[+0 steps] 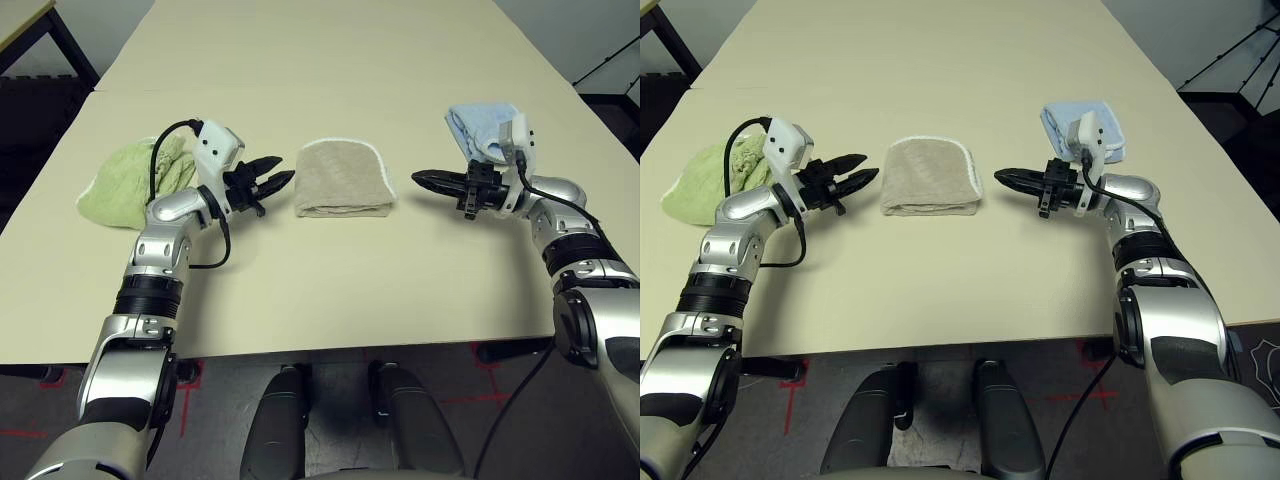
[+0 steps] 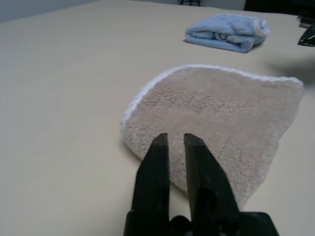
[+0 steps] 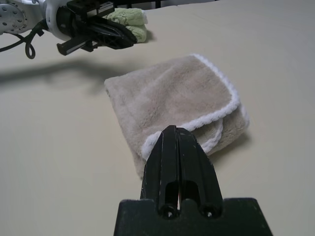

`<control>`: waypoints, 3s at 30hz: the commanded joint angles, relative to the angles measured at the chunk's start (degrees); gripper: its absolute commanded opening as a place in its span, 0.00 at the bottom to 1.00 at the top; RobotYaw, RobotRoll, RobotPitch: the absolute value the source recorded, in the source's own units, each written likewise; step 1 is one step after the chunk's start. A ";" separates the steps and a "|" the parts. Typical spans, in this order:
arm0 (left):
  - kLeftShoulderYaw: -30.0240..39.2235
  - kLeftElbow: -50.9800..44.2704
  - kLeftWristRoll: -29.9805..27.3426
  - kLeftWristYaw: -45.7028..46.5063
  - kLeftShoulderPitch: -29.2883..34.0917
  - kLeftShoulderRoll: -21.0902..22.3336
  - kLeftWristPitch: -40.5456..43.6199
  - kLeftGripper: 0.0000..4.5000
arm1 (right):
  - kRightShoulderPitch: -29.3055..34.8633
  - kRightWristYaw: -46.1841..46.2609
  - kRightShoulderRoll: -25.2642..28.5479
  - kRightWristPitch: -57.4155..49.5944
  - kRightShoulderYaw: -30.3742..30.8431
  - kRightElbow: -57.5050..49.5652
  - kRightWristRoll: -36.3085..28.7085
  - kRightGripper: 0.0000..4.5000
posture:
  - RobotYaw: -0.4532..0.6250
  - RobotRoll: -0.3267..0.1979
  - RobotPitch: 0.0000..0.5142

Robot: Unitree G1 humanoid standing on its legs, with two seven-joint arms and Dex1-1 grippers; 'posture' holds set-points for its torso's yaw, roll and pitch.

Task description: Fold the towel and set it aside.

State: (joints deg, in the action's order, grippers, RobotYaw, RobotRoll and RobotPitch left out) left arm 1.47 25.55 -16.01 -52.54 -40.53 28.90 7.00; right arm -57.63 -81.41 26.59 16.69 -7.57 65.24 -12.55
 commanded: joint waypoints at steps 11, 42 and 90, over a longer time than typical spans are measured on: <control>-0.84 8.31 3.48 7.39 -6.75 -7.19 2.43 0.01 | -2.80 10.97 -6.44 -0.93 0.83 2.02 3.24 0.00 | 0.47 0.62 0.31; -5.10 16.64 10.57 4.50 -8.72 -6.10 0.79 0.01 | -1.77 25.10 -10.72 -1.19 5.81 5.70 11.28 0.00 | 0.48 0.62 0.30; 3.07 -2.51 -1.18 1.10 -6.48 -5.84 8.27 0.21 | -7.01 12.41 -9.99 -7.59 -5.80 -2.65 -3.81 0.00 | 0.46 0.62 0.34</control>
State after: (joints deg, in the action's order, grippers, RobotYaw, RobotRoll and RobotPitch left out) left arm 5.52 28.10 -15.55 -49.51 -49.03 22.00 11.11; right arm -66.17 -64.98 15.71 10.60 -13.84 64.15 -15.44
